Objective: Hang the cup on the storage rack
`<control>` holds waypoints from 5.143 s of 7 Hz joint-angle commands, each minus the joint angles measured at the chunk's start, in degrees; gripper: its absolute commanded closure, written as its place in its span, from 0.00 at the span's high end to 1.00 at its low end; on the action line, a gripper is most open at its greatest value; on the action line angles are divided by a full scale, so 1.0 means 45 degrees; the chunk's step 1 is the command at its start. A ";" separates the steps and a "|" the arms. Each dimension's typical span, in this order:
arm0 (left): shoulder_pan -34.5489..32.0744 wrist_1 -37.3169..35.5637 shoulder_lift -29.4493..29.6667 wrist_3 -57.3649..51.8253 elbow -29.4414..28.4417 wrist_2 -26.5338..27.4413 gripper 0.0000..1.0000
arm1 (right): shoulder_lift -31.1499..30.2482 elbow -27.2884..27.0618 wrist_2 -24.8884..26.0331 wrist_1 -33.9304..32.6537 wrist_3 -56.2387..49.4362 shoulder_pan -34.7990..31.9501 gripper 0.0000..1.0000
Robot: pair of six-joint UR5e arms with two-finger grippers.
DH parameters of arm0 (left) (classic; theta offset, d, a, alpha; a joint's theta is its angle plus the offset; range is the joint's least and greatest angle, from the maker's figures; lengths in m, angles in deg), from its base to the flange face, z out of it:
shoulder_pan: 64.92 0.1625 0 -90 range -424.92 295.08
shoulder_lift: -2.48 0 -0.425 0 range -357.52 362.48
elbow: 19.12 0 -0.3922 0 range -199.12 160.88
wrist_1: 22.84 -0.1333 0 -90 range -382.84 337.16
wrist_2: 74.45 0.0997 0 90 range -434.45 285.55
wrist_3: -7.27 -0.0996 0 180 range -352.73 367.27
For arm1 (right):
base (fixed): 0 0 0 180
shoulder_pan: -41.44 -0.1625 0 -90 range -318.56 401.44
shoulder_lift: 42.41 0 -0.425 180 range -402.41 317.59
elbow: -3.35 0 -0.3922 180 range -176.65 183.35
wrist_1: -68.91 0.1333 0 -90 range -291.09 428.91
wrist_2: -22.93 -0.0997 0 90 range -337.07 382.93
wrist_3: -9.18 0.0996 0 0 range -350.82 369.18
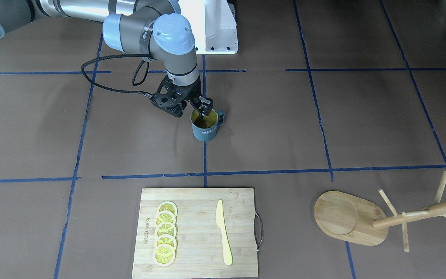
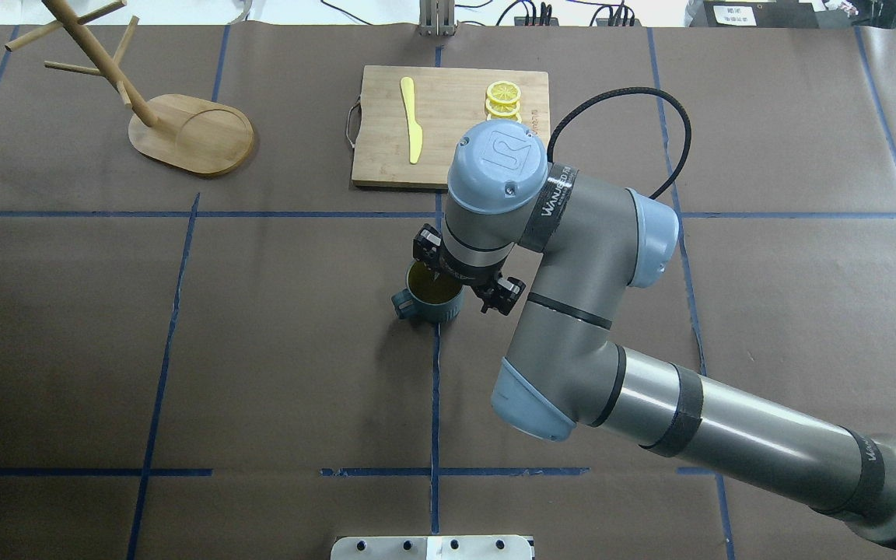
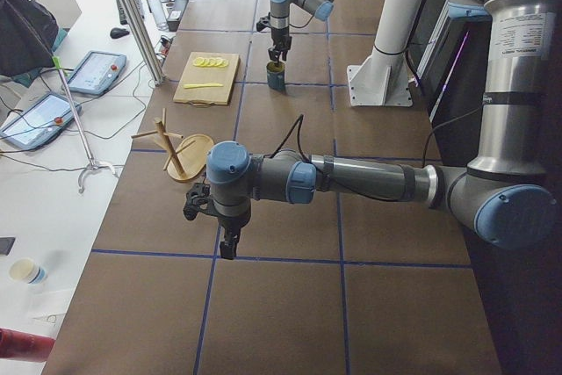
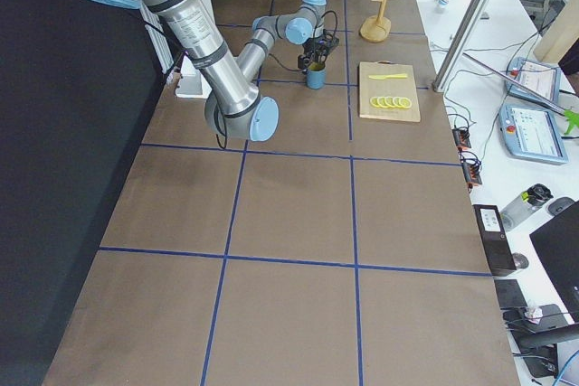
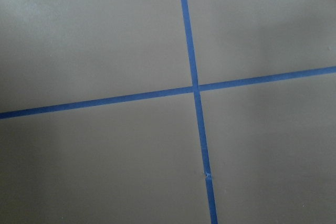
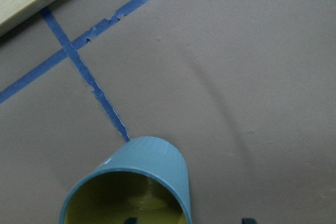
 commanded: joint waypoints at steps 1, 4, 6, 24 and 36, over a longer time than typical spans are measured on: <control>0.1525 0.0682 0.0151 0.1229 0.1123 -0.0491 1.00 | -0.0033 -0.0796 -0.0036 -0.0533 -0.0084 -0.0262 1.00; 0.5784 0.3585 0.0170 0.7898 0.2556 -0.0297 1.00 | -0.0188 -0.0954 -0.0192 -0.0573 -0.0414 -0.0846 1.00; 0.7502 0.5019 0.1060 0.9728 0.2517 0.1040 1.00 | -0.1782 -0.2432 -0.0386 -0.0593 -0.2321 -0.1722 1.00; 1.3899 1.2289 0.6377 0.7507 -0.2733 0.6890 0.95 | -0.5990 -0.3552 -0.4118 -0.2858 -1.8522 -0.9207 1.00; 1.2615 1.2620 0.6284 1.2118 -0.1255 0.6793 0.00 | -0.6319 -0.3184 -0.4157 -0.2956 -2.0875 -1.0532 1.00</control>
